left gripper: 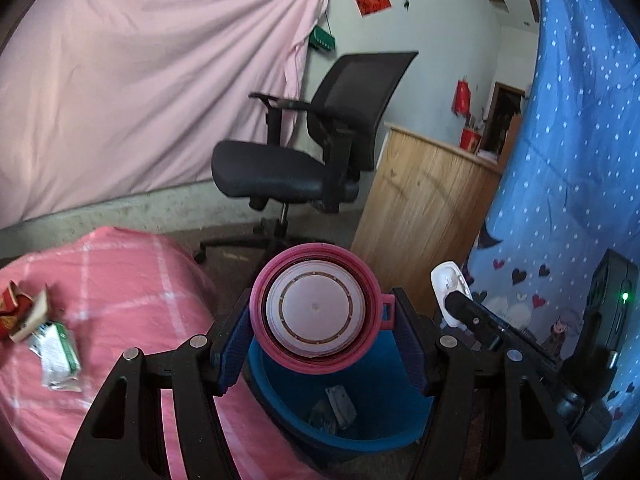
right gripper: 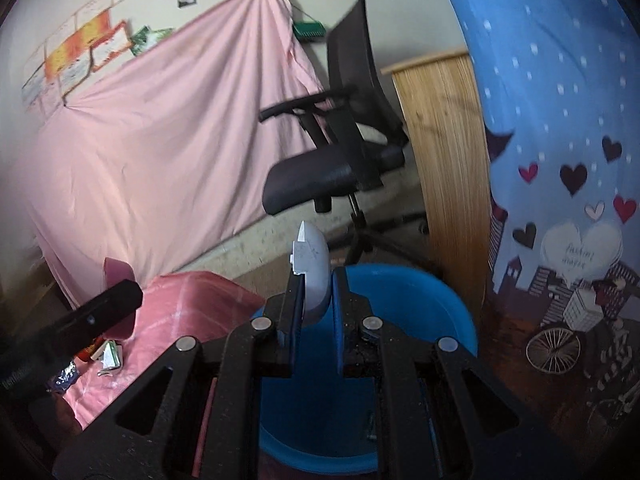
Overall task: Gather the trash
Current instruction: 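Carry the lid and earbud case over the blue bucket and release both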
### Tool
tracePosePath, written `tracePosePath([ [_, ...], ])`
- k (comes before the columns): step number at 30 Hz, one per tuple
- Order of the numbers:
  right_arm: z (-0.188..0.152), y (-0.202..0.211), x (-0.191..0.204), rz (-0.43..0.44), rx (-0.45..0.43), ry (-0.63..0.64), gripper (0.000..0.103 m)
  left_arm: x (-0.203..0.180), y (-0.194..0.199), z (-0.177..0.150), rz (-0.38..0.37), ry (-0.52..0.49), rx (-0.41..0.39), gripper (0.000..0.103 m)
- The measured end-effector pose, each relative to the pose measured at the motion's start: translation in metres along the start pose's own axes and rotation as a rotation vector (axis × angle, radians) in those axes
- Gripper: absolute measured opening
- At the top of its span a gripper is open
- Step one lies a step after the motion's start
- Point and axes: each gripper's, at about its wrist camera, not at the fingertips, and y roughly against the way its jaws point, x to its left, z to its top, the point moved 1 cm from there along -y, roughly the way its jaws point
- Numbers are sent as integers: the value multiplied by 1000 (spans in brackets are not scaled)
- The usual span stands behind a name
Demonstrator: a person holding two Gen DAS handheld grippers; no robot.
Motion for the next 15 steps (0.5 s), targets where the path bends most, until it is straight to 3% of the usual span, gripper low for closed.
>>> tracePosePath([
  [15, -10, -27, -30, -16, 121, -61, 44, 13, -57, -29, -2, 69, 170, 59],
])
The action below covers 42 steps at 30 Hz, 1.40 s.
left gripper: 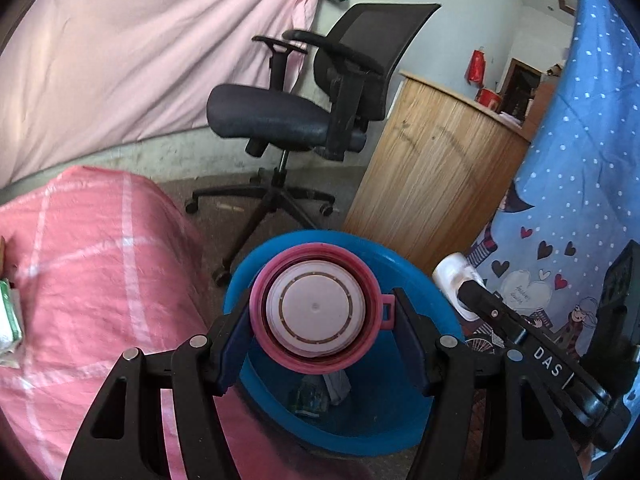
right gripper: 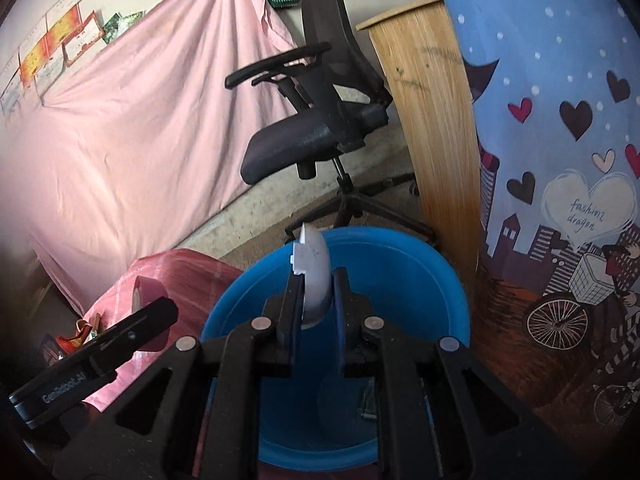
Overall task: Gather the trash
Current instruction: 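Carry the lid and earbud case over the blue bucket and release both, then move both tools back over the bed toward the sachet and leaflet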
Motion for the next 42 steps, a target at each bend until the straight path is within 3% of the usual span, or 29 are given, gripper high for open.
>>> tracePosePath([
  [7, 0, -4, 0, -8, 19, -4, 46, 13, -13, -3, -2, 46, 52, 61],
  [17, 4, 0, 5, -16, -8, 21, 54, 13, 2, -1, 24, 35, -2, 62],
  [24, 10, 22, 26, -7, -135, 94, 84, 24, 40, 9, 80, 47, -154, 80],
  [28, 12, 38, 38, 3, -224, 124, 103, 36, 69, 10, 145, 76, -254, 101],
  [31, 12, 47, 48, 33, -279, 134, 103, 48, 92, 6, 205, 85, -336, 101],
  [42, 6, 78, 110, 175, -422, 210, 103, 82, 167, -16, 378, 39, -489, 101],
])
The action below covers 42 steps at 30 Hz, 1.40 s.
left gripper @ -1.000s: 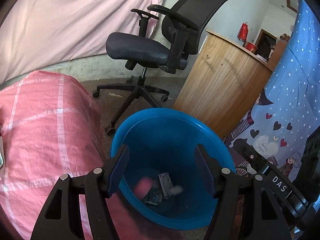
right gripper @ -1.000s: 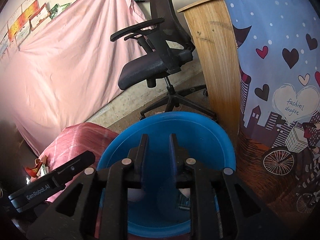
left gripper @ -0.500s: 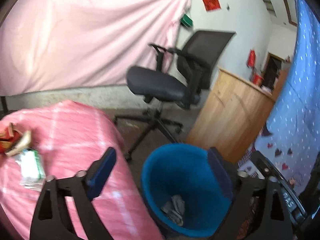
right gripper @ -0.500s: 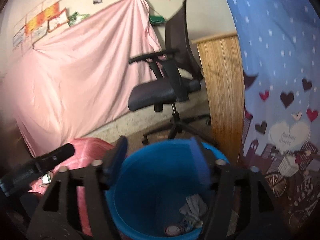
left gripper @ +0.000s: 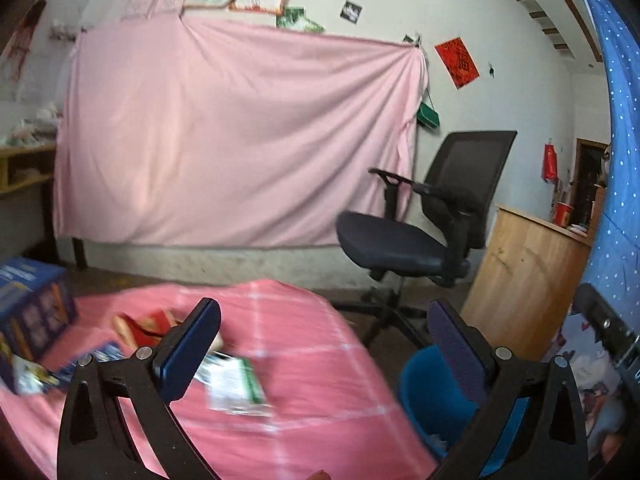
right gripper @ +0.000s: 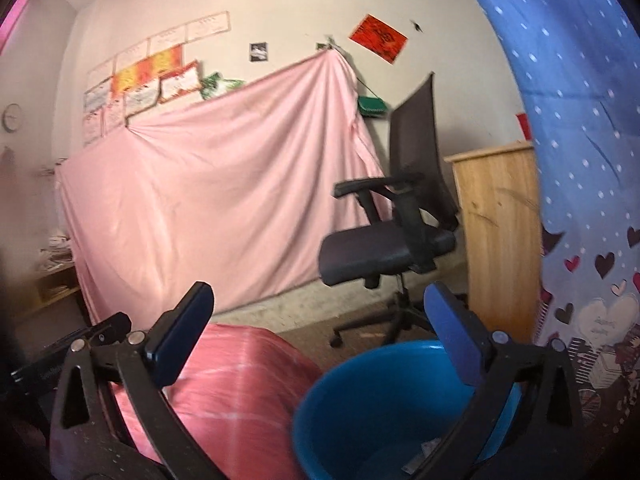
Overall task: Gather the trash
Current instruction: 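Move both tools back over the bed toward the sachet and leaflet, then grasp the blue milk-powder sachet with the left tool while the right tool grasps the paper leaflet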
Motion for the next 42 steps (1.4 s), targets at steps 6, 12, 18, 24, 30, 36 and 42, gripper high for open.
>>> tracePosePath([
  [6, -5, 1, 43, 82, -25, 66, 103, 32, 29, -5, 64, 7, -43, 101],
  [12, -12, -6, 84, 168, -21, 137, 103, 75, 58, -12, 150, 34, -65, 101],
  [18, -22, -18, 112, 225, 14, 136, 103, 113, 79, -26, 231, 54, -65, 101],
  [24, -39, -35, 141, 279, 82, 162, 103, 135, 87, -40, 297, 36, -50, 101],
  [30, -65, -53, 169, 309, 191, 220, 103, 161, 78, -58, 329, -7, 33, 101],
  [36, -88, -76, 184, 278, 329, 273, 103, 184, 62, -67, 303, 7, 145, 101],
  [42, -108, -99, 190, 284, 469, 287, 103, 198, 42, -70, 295, 10, 245, 98],
])
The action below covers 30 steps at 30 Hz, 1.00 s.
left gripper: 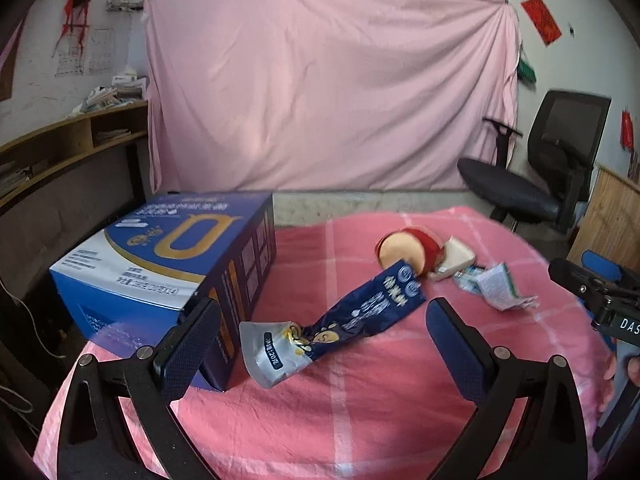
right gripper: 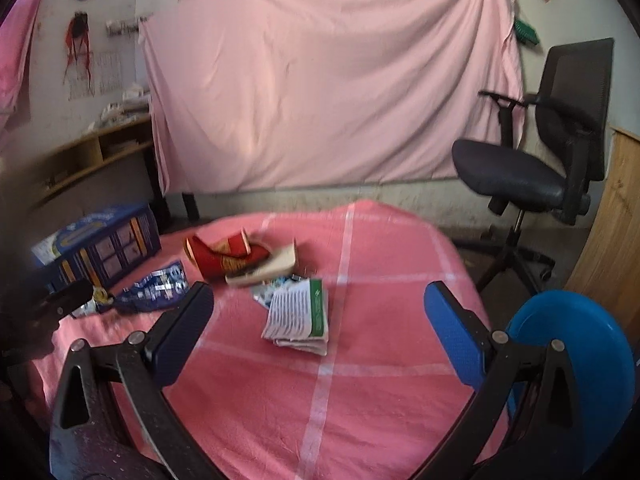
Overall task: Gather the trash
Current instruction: 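Grasp the blue milk-powder sachet with the left tool while the right tool grasps the paper leaflet, then carry the sachet and leaflet over the blue bucket and open both tools to drop them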
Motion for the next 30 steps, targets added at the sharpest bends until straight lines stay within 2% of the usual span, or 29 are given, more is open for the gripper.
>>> tracePosePath([
  [6, -4, -30, 8, 13, 124, 32, 103, -10, -27, -1, -30, -70, 102, 81],
  [8, -5, -42, 8, 18, 175, 37, 103, -13, -35, -1, -23, -91, 134, 71],
  [13, -8, -59, 10, 11, 247, 54, 103, -19, -46, -1, 29, -152, 172, 65],
  [15, -9, -62, 11, 16, 265, 60, 103, -23, -50, -3, 29, -180, 186, 59],
  [17, -11, -65, 10, 26, 284, 62, 98, -27, -57, -4, 40, -211, 219, 45],
  [19, -12, -66, 9, 34, 295, 56, 90, -29, -66, -6, 55, -227, 251, 39],
  [21, -13, -67, 7, 44, 304, 45, 85, -29, -67, -6, 47, -233, 250, 35],
  [22, -13, -67, 6, 49, 307, 38, 81, -30, -68, -6, 41, -243, 248, 29],
  [24, -13, -68, 4, 56, 310, 29, 77, -33, -69, -8, 40, -264, 244, 27],
  [30, -14, -69, 1, 84, 320, 2, 77, -40, -63, -13, -1, -280, 223, 24],
])
